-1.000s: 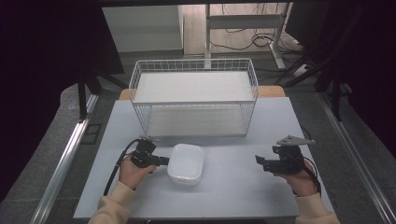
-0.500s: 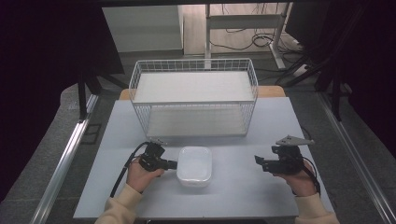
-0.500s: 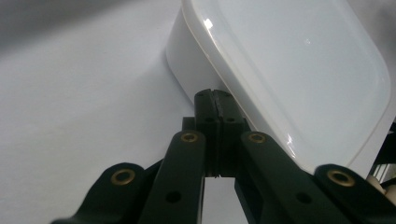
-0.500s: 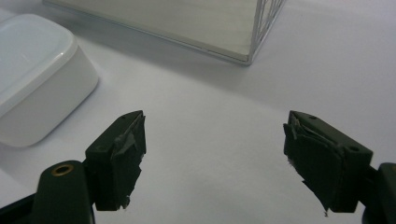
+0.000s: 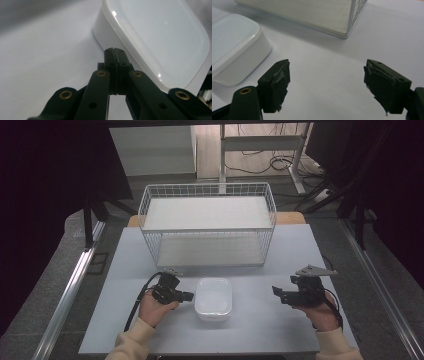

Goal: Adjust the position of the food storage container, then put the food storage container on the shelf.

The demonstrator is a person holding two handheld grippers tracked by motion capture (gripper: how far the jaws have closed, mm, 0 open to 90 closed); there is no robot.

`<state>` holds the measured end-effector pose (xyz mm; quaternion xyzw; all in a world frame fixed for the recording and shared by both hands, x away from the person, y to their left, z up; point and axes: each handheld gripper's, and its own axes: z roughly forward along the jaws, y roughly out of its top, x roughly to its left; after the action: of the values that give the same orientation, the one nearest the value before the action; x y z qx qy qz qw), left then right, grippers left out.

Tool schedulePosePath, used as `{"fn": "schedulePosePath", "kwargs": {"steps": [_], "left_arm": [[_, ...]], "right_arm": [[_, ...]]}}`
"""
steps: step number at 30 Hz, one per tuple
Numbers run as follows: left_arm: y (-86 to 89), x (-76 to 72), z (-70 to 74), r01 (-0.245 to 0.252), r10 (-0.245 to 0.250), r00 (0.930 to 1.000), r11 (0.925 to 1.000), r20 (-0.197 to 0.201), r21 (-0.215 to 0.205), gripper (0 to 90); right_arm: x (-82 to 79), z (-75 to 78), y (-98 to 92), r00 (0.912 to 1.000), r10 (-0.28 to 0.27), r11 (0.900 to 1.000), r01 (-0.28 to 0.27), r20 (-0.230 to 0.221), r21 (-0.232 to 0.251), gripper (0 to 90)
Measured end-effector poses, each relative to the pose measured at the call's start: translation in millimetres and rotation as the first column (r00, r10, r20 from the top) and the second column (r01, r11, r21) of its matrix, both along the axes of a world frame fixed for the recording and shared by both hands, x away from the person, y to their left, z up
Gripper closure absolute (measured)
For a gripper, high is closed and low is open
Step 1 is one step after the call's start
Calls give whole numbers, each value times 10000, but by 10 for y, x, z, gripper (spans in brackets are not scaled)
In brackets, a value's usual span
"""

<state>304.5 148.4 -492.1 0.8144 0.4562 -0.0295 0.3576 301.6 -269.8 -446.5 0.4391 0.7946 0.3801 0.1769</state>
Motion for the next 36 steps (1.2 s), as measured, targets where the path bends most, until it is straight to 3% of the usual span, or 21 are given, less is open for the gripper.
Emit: {"fn": "schedulePosePath", "kwargs": {"steps": [3, 4, 5, 6, 7, 13, 15, 17, 22, 27, 36], "left_arm": [[122, -70, 120, -540, 558, 9967, 9980, 581, -319, 896], [122, -70, 120, -540, 558, 9967, 9980, 581, -319, 862], [158, -99, 166, -741, 780, 9937, 9960, 810, -495, 814], [220, -159, 264, -1145, 1238, 9841, 9903, 1274, -785, 754], [253, -187, 312, -1234, 1370, 9799, 9873, 1446, -996, 703], [379, -266, 474, -1603, 1878, 9655, 9745, 1803, -1569, 466], [383, -266, 476, -1619, 1893, 9654, 9743, 1794, -1568, 443], [379, -256, 466, -1468, 1717, 9712, 9773, 1653, -1528, 413], [362, -252, 456, -1376, 1606, 9746, 9793, 1563, -1484, 393], [369, -283, 466, -1509, 1740, 9732, 9766, 1502, -1535, 295], [351, -260, 454, -1483, 1710, 9780, 9727, 1192, -1784, 303]], "right_arm": [[-11, 19, 27, 10000, 85, 9998, -86, 14, 173, 207], [-11, 19, 27, 10000, 85, 9998, -86, 14, 173, 207], [-16, 32, 47, 9997, 222, 9992, -223, 30, 321, 205], [-17, 36, 55, 9997, 239, 9990, -240, 31, 386, 205], [-18, 39, 61, 9997, 249, 9988, -250, 25, 433, 204], [-10, 41, 78, 9994, 311, 9953, -295, -166, 927, 201], [-10, 42, 87, 9991, 347, 9945, -323, -226, 995, 201], [-14, 47, 110, 9987, 450, 9938, -424, -234, 1025, 199], [-9, 53, 104, 9987, 453, 9938, -429, -213, 1026, 199], [4, 65, 118, 9987, 429, 9925, -395, -267, 1158, 193], [5, 60, 286, 9955, 787, 9855, -696, -534, 1548, 194]]}}
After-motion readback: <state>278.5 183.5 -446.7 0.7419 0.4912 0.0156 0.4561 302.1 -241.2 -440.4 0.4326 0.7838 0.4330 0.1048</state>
